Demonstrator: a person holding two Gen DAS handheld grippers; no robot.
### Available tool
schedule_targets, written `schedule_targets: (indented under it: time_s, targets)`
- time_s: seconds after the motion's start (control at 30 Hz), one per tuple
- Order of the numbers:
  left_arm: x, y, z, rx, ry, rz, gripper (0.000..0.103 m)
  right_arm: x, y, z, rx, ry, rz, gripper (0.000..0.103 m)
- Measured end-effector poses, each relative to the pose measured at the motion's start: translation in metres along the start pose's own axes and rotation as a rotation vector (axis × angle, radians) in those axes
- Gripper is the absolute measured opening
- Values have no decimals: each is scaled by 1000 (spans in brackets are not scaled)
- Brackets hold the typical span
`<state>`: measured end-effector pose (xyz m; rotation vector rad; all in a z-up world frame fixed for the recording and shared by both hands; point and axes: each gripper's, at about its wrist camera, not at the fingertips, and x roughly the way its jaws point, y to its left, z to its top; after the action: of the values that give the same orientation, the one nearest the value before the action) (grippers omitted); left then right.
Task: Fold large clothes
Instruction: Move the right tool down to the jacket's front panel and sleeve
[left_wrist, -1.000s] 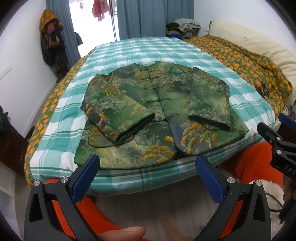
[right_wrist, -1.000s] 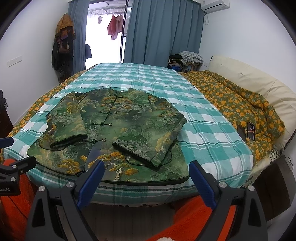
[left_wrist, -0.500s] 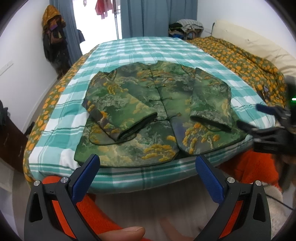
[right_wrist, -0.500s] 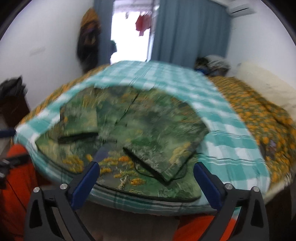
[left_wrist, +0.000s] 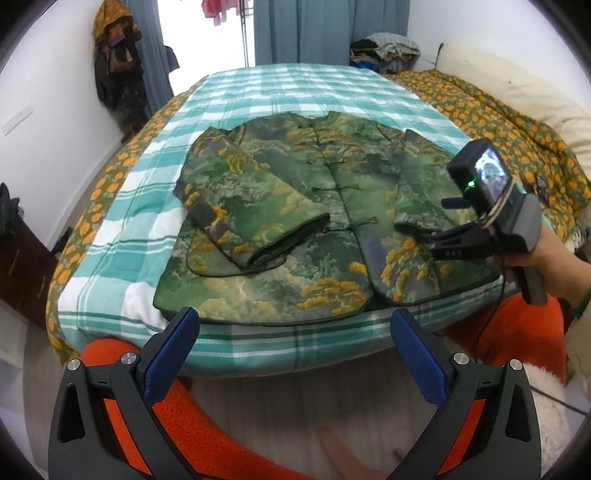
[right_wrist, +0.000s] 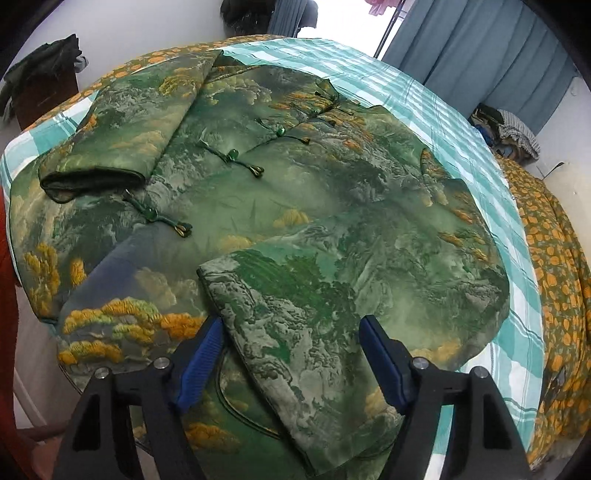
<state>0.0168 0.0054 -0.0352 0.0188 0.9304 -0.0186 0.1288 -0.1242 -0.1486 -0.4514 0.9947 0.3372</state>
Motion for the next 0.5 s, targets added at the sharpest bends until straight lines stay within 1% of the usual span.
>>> schedule_targets:
  time_s: [0.1,0.17,0.23,0.33,0.5]
  targets:
    - [9,1,1,-15,32,-7,103,-6,6,-2,-16,6,-23,78]
    - [14,2,1,-20,56,-18,102,0,8,-1,-25,26,-38,78]
    - [16,1,0,-17,63,-18,102,7,8,-1,-32,35,-70,78]
    - [16,1,-1,-17,65,-9,102,12,5,1,-26,41,-67,78]
    - [20,1,-1,-22,83,-7,102,17,8,2,-51,42,-83,78]
